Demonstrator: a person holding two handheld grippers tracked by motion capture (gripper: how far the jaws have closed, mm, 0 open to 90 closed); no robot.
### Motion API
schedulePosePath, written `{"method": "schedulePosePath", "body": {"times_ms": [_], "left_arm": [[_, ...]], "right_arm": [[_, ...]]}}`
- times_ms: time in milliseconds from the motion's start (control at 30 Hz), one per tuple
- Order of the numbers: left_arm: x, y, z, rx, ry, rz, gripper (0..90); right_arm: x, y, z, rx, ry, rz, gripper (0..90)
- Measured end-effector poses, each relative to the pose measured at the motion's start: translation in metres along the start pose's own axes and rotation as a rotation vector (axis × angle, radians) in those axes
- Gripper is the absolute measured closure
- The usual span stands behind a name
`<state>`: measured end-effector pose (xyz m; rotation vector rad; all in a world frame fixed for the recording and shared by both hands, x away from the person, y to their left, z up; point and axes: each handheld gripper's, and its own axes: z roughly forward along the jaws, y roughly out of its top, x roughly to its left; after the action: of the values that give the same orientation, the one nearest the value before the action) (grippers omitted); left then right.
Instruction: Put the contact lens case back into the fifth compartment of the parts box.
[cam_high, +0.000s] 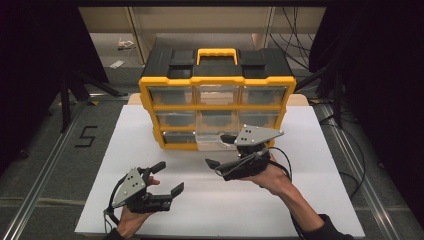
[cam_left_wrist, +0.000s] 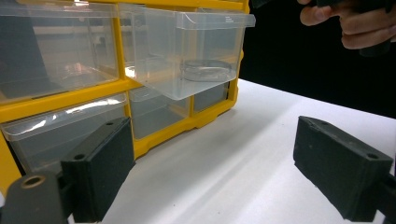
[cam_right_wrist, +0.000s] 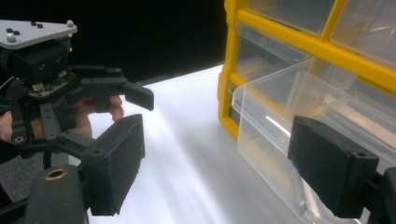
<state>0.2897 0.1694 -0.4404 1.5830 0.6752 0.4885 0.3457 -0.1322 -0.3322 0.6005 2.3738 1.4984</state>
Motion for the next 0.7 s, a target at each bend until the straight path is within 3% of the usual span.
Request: {"method": "schedulePosePath", "body": {"times_ms": [700], "left_arm": [[0.0,0.0,0.0,0.0,0.0,0.002,12.2]], "right_arm": [[0.004,-0.017,0.007,0.059,0.012,0.011,20.9]]}}
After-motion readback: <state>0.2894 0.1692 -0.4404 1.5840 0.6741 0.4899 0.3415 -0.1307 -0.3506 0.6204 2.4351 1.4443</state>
